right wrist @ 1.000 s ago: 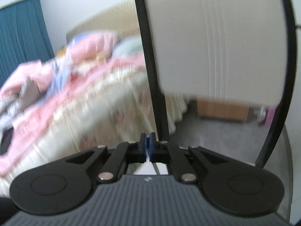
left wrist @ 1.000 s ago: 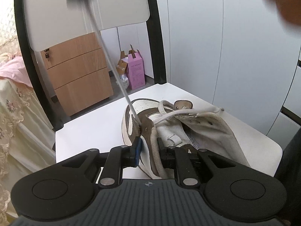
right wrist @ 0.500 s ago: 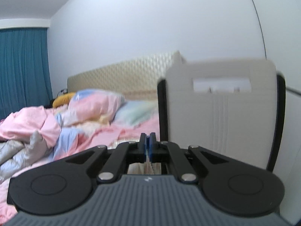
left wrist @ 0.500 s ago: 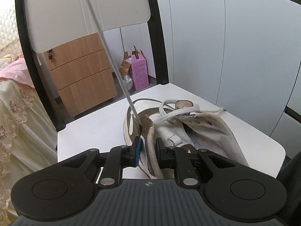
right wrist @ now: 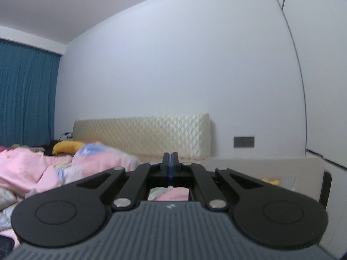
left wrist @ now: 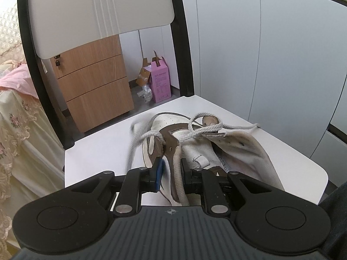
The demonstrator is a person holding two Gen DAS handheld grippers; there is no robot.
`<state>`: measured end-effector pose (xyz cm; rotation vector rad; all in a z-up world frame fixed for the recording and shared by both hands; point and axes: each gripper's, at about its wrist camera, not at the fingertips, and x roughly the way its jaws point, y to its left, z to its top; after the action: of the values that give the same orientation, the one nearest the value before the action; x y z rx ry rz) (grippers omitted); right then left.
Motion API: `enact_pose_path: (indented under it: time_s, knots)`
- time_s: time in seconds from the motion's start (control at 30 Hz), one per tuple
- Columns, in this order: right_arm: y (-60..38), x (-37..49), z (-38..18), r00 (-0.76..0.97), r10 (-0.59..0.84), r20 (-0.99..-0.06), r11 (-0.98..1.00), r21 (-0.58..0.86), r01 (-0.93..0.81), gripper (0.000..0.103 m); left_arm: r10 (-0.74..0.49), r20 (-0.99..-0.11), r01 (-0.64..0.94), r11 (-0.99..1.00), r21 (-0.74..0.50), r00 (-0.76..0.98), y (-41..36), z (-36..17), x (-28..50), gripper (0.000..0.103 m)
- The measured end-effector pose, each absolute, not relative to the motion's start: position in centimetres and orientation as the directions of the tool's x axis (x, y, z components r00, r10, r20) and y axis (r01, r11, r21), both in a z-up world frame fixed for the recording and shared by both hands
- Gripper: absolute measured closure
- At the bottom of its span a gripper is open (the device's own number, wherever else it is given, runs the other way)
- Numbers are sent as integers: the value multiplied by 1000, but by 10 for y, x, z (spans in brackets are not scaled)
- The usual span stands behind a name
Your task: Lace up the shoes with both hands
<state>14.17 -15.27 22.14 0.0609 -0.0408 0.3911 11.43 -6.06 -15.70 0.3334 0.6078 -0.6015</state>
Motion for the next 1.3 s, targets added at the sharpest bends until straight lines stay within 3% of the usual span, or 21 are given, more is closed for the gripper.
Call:
enact_pose_path:
  time_s: [0.2, 0.43, 0.6, 0.77, 1.0, 1.07, 1.1, 1.13, 1.3]
  knots:
    - [-179, 162, 183, 920, 370, -131, 925, 142, -352, 102, -431, -627, 617, 780, 103, 649, -59, -155, 118, 85]
    - [-253, 162, 52, 874, 301, -382, 912, 382, -147, 98, -410, -651, 590, 804, 72, 639, -61, -150, 121, 85]
    - [-289, 149, -38, 814, 311, -490, 855, 518, -15, 98, -368, -675, 541, 839, 55, 639, -64, -147, 120, 85]
    - [-324, 125, -103, 764, 393, -511, 717, 691, 93, 98, -304, -709, 495, 866, 73, 636, -68, -138, 114, 85]
    - [-342, 121, -149, 661, 530, -532, 553, 807, 206, 95, -312, -695, 391, 919, -48, 648, -46, -111, 95, 81]
    - [-341, 122, -150, 643, 560, -523, 538, 819, 198, 84, -331, -679, 359, 927, -104, 656, -39, -104, 90, 75]
    - [-342, 119, -152, 639, 570, -517, 525, 827, 201, 67, -338, -670, 345, 930, -129, 660, -37, -101, 88, 73]
    - [-341, 119, -155, 636, 577, -512, 516, 832, 202, 61, -333, -666, 333, 933, -133, 668, -36, -101, 88, 73]
    - [-341, 123, -161, 657, 561, -504, 486, 843, 231, 61, -264, -690, 315, 947, -55, 674, -47, -111, 90, 73]
